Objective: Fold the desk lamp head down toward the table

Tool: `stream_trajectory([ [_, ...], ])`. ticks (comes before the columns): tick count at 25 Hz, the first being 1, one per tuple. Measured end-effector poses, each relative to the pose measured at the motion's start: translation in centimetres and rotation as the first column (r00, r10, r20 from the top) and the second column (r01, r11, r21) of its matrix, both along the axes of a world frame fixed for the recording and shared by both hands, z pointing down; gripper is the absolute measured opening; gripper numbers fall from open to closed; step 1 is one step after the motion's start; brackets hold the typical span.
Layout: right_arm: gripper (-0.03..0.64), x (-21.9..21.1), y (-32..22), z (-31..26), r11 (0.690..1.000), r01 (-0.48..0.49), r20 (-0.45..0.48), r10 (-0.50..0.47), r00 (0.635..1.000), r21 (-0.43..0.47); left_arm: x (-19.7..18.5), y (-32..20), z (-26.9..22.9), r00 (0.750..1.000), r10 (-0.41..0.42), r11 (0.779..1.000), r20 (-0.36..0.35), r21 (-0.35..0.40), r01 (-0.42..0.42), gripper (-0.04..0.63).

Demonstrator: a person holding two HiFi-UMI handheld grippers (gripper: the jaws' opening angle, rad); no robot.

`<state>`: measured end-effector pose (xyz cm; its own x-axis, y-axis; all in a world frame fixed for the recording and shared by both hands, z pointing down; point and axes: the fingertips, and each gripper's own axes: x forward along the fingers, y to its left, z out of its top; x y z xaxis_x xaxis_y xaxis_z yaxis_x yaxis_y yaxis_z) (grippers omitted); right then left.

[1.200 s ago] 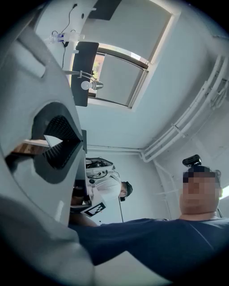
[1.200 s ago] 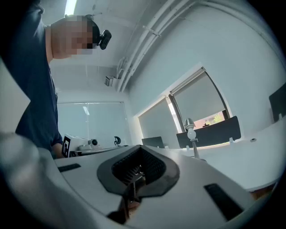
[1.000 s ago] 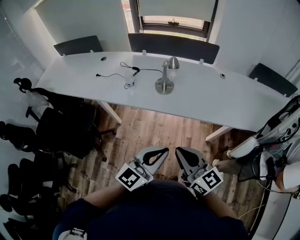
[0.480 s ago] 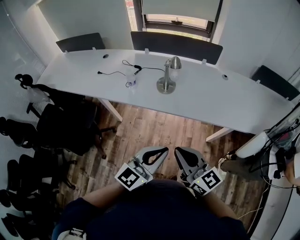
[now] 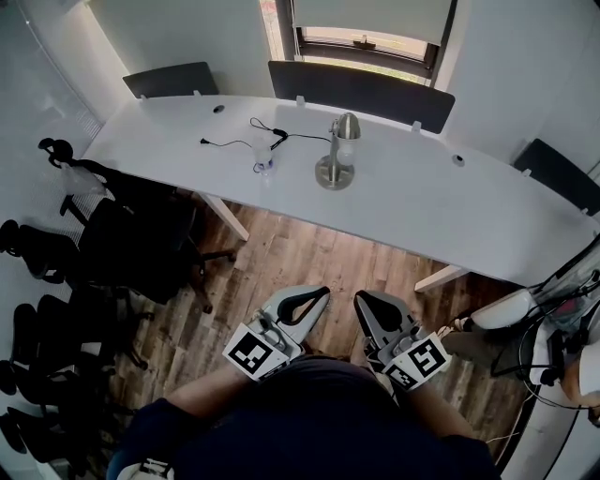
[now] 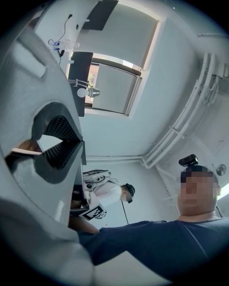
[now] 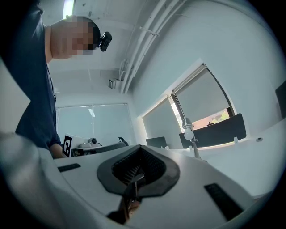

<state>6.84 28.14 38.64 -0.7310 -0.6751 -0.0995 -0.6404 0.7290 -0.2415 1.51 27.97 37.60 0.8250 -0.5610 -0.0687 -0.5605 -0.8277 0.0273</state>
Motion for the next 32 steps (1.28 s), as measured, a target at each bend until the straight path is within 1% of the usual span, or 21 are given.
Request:
stream_trajectory([
  [4, 0.009, 1.0, -1.3, 0.0, 1.0, 0.002, -0.007, -0.002, 1.0, 0.003, 0.2, -1.4, 0.2, 1.0, -0.016, 1.0, 0.011, 0.016, 0.016, 0.005],
  [9, 0.009, 0.7, -4.6, 0.3, 1.0, -0.01, -0.025, 0.01, 1.0, 0.004, -0.3, -5.1, 0.0, 1.0, -0.018, 1.0, -0.006, 0.012, 0.018, 0.005],
  [16, 0.009, -0.1, -12.0, -0.6, 0.997, -0.073, -0.053, 0.073, 0.996, 0.005, -1.6, -13.5, 0.3, 1.0, 0.028, 1.0, 0.005, 0.002, -0.028, 0.005],
  [19, 0.009, -0.2, -15.8, -1.3, 0.993, -0.118, -0.05, 0.117, 0.992, -0.011, -2.0, -17.6, 0.2, 0.998, 0.06, 0.998, 0.013, 0.003, -0.06, 0.005],
  [23, 0.009, 0.3, -20.8, -2.3, 0.977, -0.213, -0.057, 0.211, 0.976, -0.026, -3.0, -23.0, -0.4, 0.995, 0.105, 0.995, 0.004, 0.005, -0.105, 0.005],
  [28, 0.009, 1.9, -25.9, -2.9, 0.943, -0.331, -0.084, 0.328, 0.941, -0.028, -4.2, -28.7, 0.2, 0.987, 0.158, 0.987, 0.0, -0.019, -0.158, 0.005],
  [32, 0.009, 2.9, -29.2, -3.4, 0.923, -0.385, -0.1, 0.382, 0.919, -0.015, -4.1, -32.0, 0.9, 0.982, 0.187, 0.982, 0.002, -0.031, -0.186, 0.005],
])
